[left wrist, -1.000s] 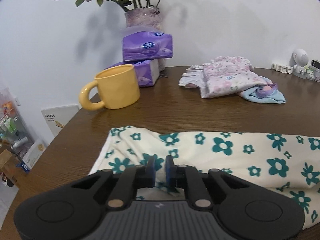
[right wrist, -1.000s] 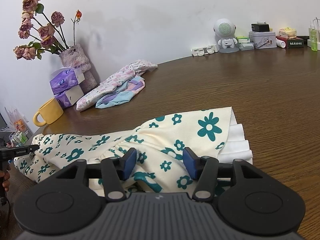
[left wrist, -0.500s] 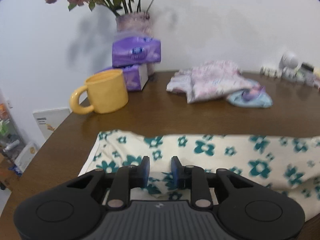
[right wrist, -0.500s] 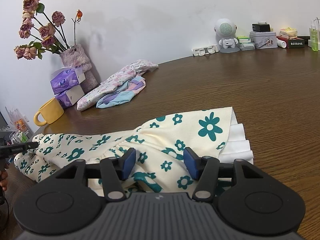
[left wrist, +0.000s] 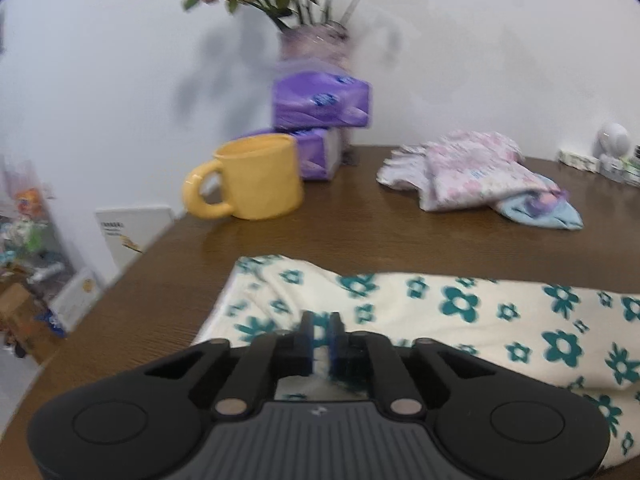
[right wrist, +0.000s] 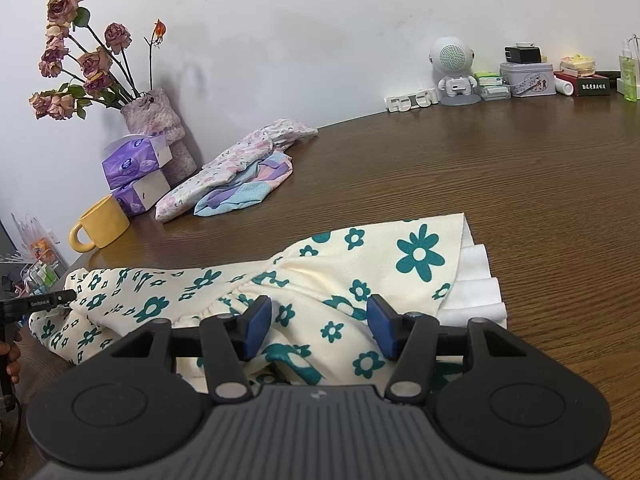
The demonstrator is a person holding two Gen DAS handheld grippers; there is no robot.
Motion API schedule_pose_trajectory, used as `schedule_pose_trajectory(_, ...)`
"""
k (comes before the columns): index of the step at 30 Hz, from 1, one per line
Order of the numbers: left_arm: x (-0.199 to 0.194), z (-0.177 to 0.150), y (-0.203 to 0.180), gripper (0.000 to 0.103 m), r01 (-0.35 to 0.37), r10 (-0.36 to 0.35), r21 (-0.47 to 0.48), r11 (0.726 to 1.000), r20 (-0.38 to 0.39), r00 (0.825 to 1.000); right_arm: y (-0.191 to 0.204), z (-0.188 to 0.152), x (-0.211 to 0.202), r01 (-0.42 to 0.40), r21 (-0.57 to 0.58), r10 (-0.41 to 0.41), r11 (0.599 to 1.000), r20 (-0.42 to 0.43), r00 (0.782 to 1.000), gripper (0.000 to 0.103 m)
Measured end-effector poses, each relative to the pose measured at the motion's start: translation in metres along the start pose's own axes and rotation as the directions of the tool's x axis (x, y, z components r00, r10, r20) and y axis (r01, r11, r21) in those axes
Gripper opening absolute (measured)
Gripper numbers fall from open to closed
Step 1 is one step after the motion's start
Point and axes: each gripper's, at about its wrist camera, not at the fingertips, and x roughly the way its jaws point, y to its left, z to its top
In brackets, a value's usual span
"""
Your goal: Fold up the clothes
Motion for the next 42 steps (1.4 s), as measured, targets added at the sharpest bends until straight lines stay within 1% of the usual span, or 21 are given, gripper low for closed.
schedule_pose_trajectory(2, -0.006, 0.002, 0.005, 0.004, -0.006, 0.006, -0.009, 1.0, 0.013, 1.0, 0.0, 0.0, 0.0, 0.0, -0.001, 0.0, 1.0, 0.0, 1.0, 0.054)
schedule_pose_trajectory(6, -0.012, 0.005, 0.01, 0.004, 0.03, -0.03, -0.03, 0.999, 0.016, 0.999, 0.001, 0.0, 0.0, 0.0, -0.003, 0.0, 1.0, -0.001, 1.0, 0.054)
schedule_pose_trajectory(11, -0.017, 0.008, 0.012, 0.004, 0.018, -0.016, -0.048, 0.999, 0.042, 0.999, 0.001, -0.001, 0.0, 0.0, -0.002, 0.0, 1.0, 0.0, 1.0, 0.054)
schedule_pose_trajectory(14, -0.019, 0.01, 0.02, 0.004, -0.008, 0.011, -0.054, 0.998, 0.048, 0.999, 0.001, -0.001, 0.0, 0.0, -0.001, 0.0, 1.0, 0.0, 1.0, 0.054)
schedule_pose_trajectory(16, -0.019, 0.01, 0.027, 0.004, 0.011, -0.008, -0.075, 0.997, 0.037, 0.999, 0.001, -0.001, 0.0, 0.0, -0.002, 0.0, 1.0, 0.0, 1.0, 0.054)
schedule_pose_trajectory(17, -0.018, 0.01, 0.026, 0.01, 0.048, -0.046, -0.075, 0.996, 0.027, 0.999, 0.001, -0.001, 0.0, 0.0, -0.002, 0.0, 1.0, 0.0, 1.0, 0.054)
schedule_pose_trajectory(19, -0.017, 0.011, 0.024, 0.016, 0.12, -0.12, -0.074, 0.99, 0.005, 0.993, 0.001, -0.001, 0.0, 0.001, -0.004, -0.001, 1.0, -0.001, 1.0, 0.054)
schedule_pose_trajectory(20, -0.016, 0.011, 0.017, 0.019, 0.143, -0.144, -0.049, 0.988, -0.006, 0.99, 0.001, -0.001, 0.0, 0.001, -0.005, -0.001, 1.0, -0.001, 1.0, 0.054)
schedule_pose_trajectory(22, -0.012, 0.012, 0.004, 0.02, 0.141, -0.141, 0.007, 0.99, -0.028, 0.99, 0.001, -0.001, 0.0, 0.0, -0.004, 0.0, 1.0, -0.001, 1.0, 0.054)
schedule_pose_trajectory(25, 0.001, 0.011, -0.006, 0.02, 0.102, -0.099, 0.045, 0.994, -0.065, 0.993, 0.0, -0.001, 0.0, -0.001, -0.004, 0.001, 1.0, -0.001, 1.0, 0.055)
schedule_pose_trajectory(27, 0.009, 0.008, -0.006, 0.021, 0.083, -0.078, 0.049, 0.995, -0.092, 0.993, 0.0, -0.001, -0.001, -0.001, -0.004, 0.001, 1.0, -0.001, 1.0, 0.054)
schedule_pose_trajectory(29, 0.01, 0.007, -0.004, 0.021, 0.087, -0.084, 0.024, 0.996, -0.091, 0.992, 0.0, -0.001, -0.001, -0.001, -0.004, 0.001, 1.0, -0.001, 1.0, 0.055)
schedule_pose_trajectory(30, 0.01, 0.007, -0.002, 0.017, 0.088, -0.087, 0.01, 0.996, -0.09, 0.992, 0.0, -0.001, -0.001, -0.001, -0.004, 0.001, 1.0, -0.001, 1.0, 0.055)
schedule_pose_trajectory(31, 0.01, 0.007, -0.001, 0.01, 0.091, -0.091, -0.004, 0.996, -0.089, 0.992, 0.0, -0.001, -0.001, -0.001, -0.004, 0.001, 1.0, -0.001, 1.0, 0.055)
schedule_pose_trajectory(32, 0.01, 0.007, 0.003, 0.006, 0.102, -0.104, -0.028, 0.994, -0.088, 0.991, 0.0, -0.001, -0.001, -0.001, -0.004, 0.001, 1.0, -0.001, 1.0, 0.055)
schedule_pose_trajectory(34, 0.01, 0.007, 0.01, 0.002, 0.126, -0.132, -0.075, 0.989, -0.085, 0.988, 0.001, -0.001, -0.001, -0.001, -0.005, 0.001, 1.0, -0.001, 1.0, 0.055)
schedule_pose_trajectory(35, 0.009, 0.007, 0.014, 0.0, 0.137, -0.146, -0.099, 0.986, -0.083, 0.986, 0.001, -0.001, 0.0, -0.001, -0.004, 0.001, 1.0, -0.001, 1.0, 0.055)
schedule_pose_trajectory(38, 0.004, 0.01, 0.029, 0.0, 0.161, -0.174, -0.176, 0.971, -0.064, 0.983, 0.001, -0.001, 0.0, -0.002, -0.004, 0.002, 1.0, -0.001, 1.0, 0.055)
schedule_pose_trajectory(39, 0.001, 0.01, 0.035, 0.0, 0.162, -0.176, -0.2, 0.966, -0.053, 0.983, 0.001, -0.001, 0.0, -0.002, -0.004, 0.002, 1.0, -0.001, 1.0, 0.055)
schedule_pose_trajectory(42, -0.013, 0.012, 0.057, 0.0, 0.107, -0.113, -0.242, 0.964, -0.011, 0.993, 0.001, -0.002, 0.0, -0.002, -0.004, 0.002, 1.0, -0.001, 1.0, 0.055)
